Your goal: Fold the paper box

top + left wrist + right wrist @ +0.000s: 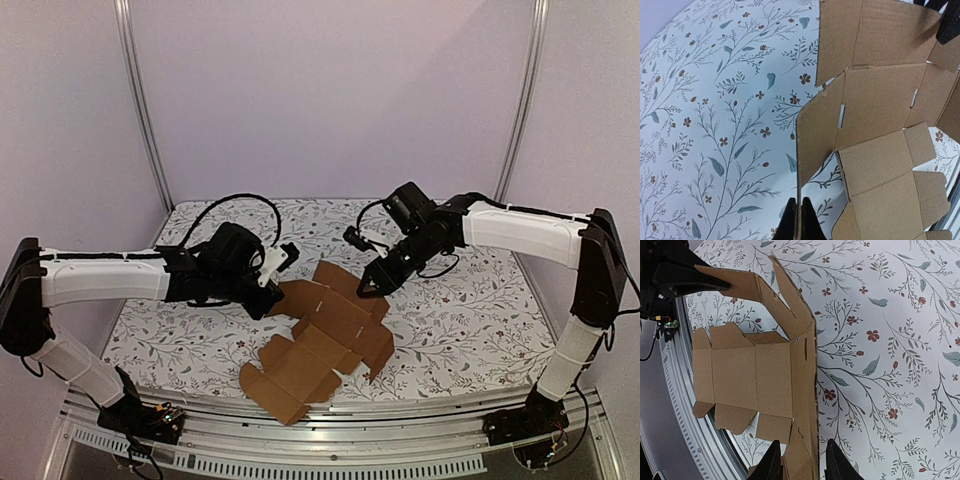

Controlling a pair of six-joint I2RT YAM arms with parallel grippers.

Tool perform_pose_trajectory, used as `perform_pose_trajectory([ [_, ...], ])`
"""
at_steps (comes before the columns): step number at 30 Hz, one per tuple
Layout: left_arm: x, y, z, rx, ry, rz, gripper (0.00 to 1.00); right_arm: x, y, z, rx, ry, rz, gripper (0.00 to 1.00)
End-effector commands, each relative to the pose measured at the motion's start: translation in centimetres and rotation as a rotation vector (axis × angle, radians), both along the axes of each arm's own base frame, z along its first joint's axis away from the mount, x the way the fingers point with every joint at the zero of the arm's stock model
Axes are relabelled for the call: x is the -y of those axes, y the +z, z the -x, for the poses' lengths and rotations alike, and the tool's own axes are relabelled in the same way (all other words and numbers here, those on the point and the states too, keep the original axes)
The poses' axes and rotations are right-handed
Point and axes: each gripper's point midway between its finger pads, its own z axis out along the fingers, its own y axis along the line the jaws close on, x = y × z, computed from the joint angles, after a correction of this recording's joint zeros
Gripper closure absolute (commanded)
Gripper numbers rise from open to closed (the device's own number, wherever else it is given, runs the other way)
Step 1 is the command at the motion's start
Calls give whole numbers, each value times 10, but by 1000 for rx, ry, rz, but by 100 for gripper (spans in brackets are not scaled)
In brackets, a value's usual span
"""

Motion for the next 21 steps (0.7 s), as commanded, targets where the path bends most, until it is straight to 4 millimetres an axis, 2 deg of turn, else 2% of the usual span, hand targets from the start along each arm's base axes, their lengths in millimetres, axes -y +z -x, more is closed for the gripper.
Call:
perform_pose_trajectory([
  [1, 1, -1, 6, -5, -8, -12, 100, -2, -8, 0, -7, 3, 17, 74],
  [7, 0, 0, 6, 0, -6, -17, 100, -1, -5, 0, 6, 5, 30, 89],
  [10, 0, 0, 6, -6, 10, -7, 100, -2, -4, 1, 8, 8, 34, 100],
  [15, -1, 4, 5, -3, 32, 3, 100, 0, -1, 2, 23, 15, 41, 100],
  [21, -11, 21, 1, 40, 80, 11, 77, 7, 10, 2, 67, 29, 72, 100],
])
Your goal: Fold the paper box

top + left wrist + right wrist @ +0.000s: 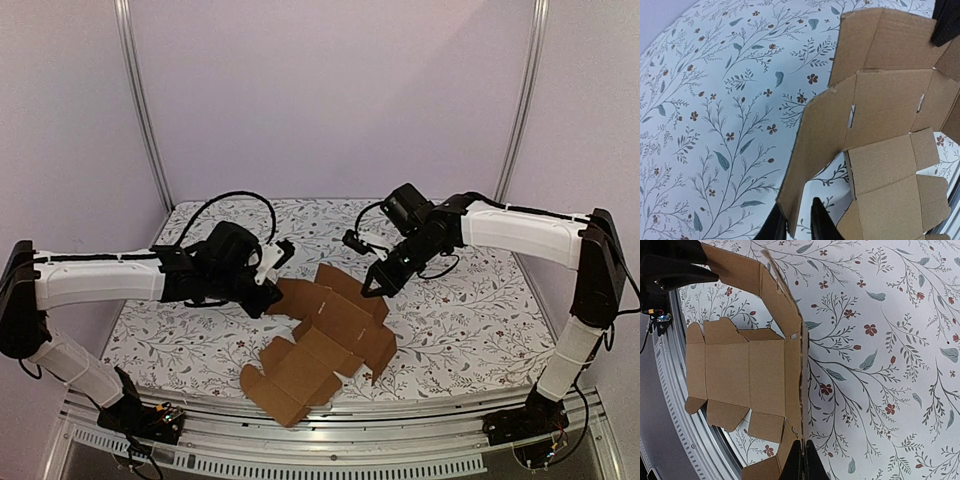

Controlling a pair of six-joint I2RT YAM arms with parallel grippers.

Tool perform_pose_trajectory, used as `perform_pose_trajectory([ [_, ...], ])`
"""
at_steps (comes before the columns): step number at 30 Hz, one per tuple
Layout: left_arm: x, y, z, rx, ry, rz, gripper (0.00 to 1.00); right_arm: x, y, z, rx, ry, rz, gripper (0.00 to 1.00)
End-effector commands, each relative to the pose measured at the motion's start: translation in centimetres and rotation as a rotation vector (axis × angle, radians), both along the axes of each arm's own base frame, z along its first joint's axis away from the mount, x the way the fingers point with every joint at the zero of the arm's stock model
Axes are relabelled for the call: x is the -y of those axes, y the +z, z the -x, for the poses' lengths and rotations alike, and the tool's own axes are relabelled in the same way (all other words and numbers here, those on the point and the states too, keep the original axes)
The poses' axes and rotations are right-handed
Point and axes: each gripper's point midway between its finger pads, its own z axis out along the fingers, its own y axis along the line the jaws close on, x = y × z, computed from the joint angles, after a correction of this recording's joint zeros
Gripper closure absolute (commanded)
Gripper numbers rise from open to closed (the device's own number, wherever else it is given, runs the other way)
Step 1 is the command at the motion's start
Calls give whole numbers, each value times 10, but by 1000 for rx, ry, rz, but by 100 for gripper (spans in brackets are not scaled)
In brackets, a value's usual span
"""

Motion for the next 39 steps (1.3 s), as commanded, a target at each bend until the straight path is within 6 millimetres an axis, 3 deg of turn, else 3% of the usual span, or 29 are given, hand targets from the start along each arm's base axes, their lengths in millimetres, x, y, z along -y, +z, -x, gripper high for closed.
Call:
perform_pose_trajectory([
  [1, -9, 21, 0, 54, 45, 7, 73, 7, 18, -1, 64, 28, 36, 100],
  [3, -14, 32, -2, 80, 71, 26, 66, 12, 22, -2, 84, 40, 63, 100],
  [8, -11, 76, 4, 91, 88, 158, 58, 14, 38, -4, 172, 91, 86, 100],
  [12, 3, 115, 10, 67, 67, 295, 57, 7, 57, -5, 224, 118, 45, 100],
  [18, 20, 146, 3, 8, 88, 399, 56, -7, 73, 7, 253, 158, -10, 100],
  [22, 28, 144, -9, -29, 129, 394, 63, -9, 75, 12, 281, 180, -2, 100],
  [28, 39, 119, -24, -117, 162, 368, 78, -10, 82, 16, 330, 193, 5, 100],
  [34, 49, 102, -25, -191, 149, 367, 100, -11, 85, 17, 341, 175, -2, 100],
  [39, 55, 101, -21, -217, 115, 371, 100, -15, 82, 14, 344, 149, -1, 100],
])
